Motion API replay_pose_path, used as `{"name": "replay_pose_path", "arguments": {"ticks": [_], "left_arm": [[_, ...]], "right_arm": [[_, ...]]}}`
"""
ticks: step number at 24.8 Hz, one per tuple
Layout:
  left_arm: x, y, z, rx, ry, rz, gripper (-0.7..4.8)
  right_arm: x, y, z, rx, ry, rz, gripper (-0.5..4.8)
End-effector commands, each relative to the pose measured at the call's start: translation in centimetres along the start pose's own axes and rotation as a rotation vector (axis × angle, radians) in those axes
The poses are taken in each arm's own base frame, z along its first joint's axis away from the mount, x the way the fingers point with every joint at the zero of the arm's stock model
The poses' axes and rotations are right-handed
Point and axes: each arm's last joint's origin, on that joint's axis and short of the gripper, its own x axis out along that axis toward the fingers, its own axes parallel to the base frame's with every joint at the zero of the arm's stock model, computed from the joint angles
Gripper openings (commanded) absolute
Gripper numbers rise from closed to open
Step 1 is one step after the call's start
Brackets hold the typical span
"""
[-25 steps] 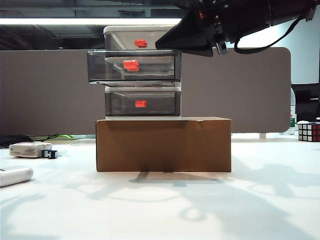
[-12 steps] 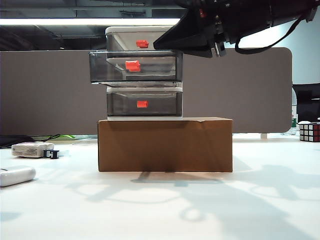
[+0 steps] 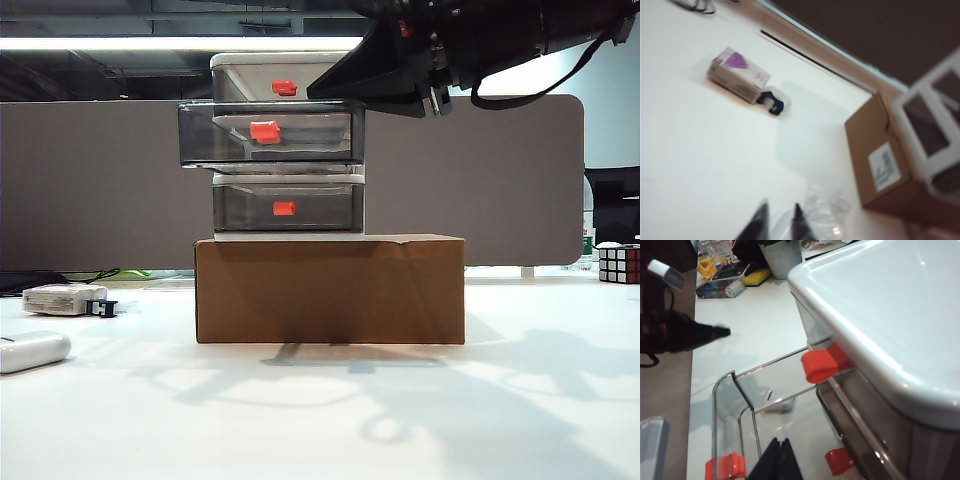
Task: Open the second layer of the drawer on the table, pick up the earphone case on the table and put it in, and finally close the drawer.
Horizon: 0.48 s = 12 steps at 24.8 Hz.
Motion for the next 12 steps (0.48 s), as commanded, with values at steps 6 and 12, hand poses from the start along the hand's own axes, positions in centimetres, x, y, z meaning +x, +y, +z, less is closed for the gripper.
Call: {"name": "replay_pose_path", "arguments": {"ticks": [6,12], "left_arm": [[2.3,-0.8,-2.5,0.482,0.035,-0.082,2.12],[3.9,-0.3,-3.6,0.554,0.096,-0.048,3.9]], "right_arm": [[0.0,0.0,0.1,-0.013,-0.003,0.007,-0.05],[0.1,-0.1,-0.2,-0.001,0.013,0.007,-0.05]]}}
